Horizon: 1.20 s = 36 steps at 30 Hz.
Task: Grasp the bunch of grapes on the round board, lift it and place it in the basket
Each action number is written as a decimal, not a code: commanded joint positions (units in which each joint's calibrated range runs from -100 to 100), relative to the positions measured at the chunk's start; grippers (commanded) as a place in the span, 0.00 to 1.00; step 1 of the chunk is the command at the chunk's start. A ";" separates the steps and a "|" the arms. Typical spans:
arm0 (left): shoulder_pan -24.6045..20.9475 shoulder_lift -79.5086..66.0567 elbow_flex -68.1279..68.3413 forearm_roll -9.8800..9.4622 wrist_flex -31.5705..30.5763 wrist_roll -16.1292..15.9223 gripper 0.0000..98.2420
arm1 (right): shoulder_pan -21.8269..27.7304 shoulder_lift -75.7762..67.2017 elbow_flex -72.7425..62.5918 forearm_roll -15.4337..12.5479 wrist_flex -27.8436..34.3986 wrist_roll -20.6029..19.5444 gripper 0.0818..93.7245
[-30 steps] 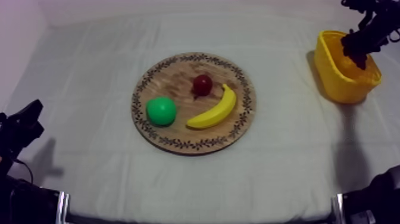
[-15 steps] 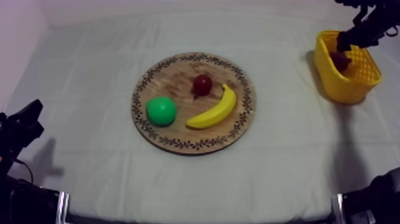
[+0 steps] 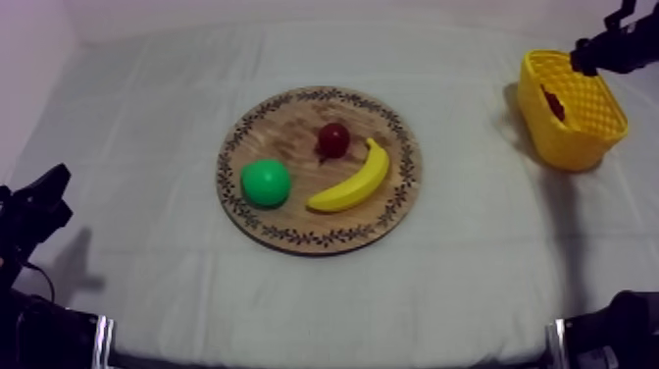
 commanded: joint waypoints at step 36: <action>-0.02 0.00 -0.02 0.01 0.01 0.00 0.00 | -4.46 -69.12 60.01 -13.37 -13.06 15.02 0.33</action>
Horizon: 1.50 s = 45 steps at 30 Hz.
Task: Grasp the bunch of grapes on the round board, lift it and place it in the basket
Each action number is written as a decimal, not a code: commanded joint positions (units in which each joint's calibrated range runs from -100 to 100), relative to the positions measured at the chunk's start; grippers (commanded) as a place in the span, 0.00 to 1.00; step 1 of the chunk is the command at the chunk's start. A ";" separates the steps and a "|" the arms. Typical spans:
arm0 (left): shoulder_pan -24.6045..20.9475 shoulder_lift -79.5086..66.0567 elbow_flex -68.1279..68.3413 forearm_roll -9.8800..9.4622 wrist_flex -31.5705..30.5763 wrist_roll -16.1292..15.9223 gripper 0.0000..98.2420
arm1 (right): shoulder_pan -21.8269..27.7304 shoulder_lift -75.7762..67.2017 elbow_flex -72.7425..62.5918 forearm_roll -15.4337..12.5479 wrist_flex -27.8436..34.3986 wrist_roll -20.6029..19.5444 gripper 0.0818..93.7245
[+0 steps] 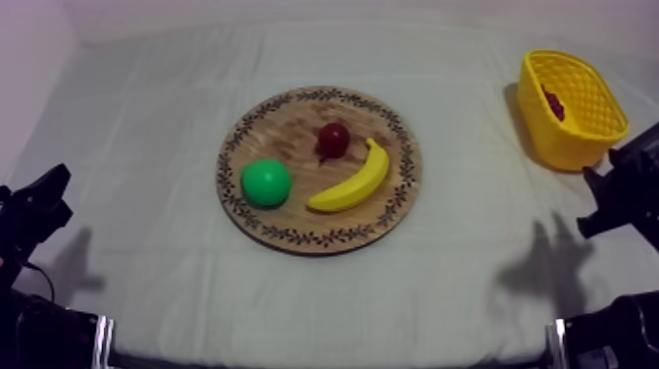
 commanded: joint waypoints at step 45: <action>-0.02 0.00 -0.02 0.01 0.01 0.00 0.00 | -6.11 -22.54 2.03 3.62 21.54 -11.45 0.00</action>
